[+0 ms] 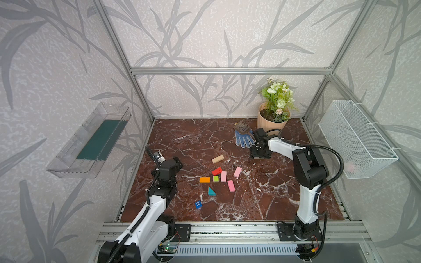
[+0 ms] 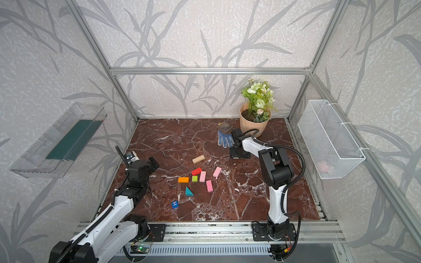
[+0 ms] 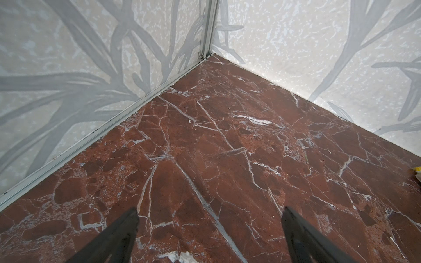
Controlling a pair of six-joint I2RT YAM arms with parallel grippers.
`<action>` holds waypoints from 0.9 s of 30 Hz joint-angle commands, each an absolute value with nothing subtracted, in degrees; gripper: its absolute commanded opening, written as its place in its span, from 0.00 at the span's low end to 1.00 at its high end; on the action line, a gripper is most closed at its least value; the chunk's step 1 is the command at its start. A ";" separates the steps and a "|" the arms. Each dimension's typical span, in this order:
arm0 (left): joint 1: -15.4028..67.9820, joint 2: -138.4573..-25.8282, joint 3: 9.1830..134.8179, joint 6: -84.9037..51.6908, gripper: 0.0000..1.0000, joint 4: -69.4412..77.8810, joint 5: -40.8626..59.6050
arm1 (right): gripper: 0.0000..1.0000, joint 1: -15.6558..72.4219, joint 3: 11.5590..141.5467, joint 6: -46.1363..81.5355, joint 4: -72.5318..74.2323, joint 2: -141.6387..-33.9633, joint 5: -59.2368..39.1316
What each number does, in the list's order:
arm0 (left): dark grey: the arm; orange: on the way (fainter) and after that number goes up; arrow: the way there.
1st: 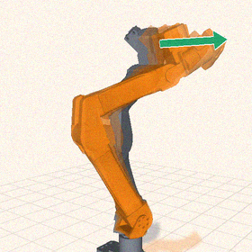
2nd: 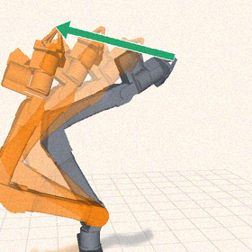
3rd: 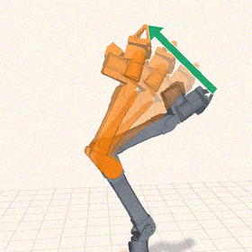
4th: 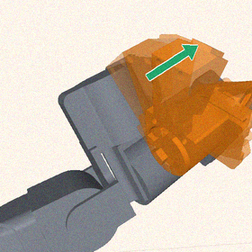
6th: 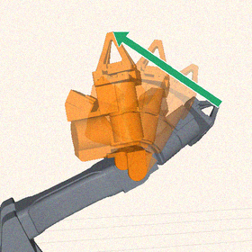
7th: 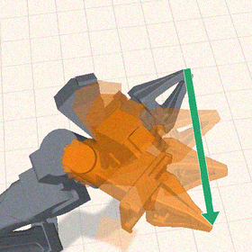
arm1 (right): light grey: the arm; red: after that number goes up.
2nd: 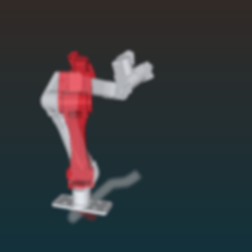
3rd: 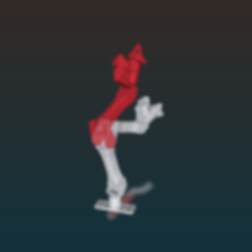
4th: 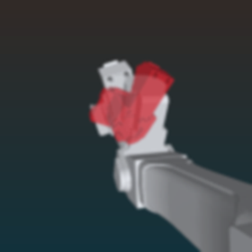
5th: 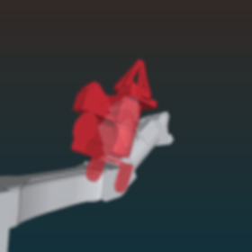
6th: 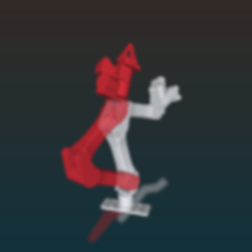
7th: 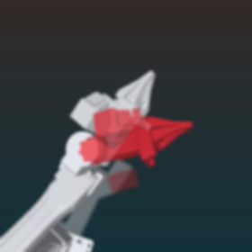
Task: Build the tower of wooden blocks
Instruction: 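Lower the wooden bar onto the table beside the glove, then open the right gripper and move it back toward the blocks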
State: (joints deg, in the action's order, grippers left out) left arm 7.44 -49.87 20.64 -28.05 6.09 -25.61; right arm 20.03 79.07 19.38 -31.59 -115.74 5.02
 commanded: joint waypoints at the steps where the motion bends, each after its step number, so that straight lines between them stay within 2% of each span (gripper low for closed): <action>1: 7.61 -49.55 20.81 -28.17 0.99 6.80 -26.00 | 0.81 20.21 80.20 18.81 -33.49 -116.19 4.91; 9: 7.60 -49.53 20.83 -28.21 0.99 6.77 -25.94 | 0.99 20.48 76.21 18.37 -29.84 -112.30 5.10; 16: 7.56 -49.44 20.76 -28.12 0.99 6.77 -25.92 | 0.99 20.64 70.09 18.11 -24.18 -106.75 6.39; 24: 7.65 -49.43 20.82 -28.04 0.99 6.78 -25.85 | 0.99 20.48 53.91 17.89 -9.05 -91.59 7.47; 27: 7.59 -49.48 20.76 -28.04 0.99 6.80 -25.90 | 0.99 20.50 49.93 16.70 -4.58 -88.14 4.57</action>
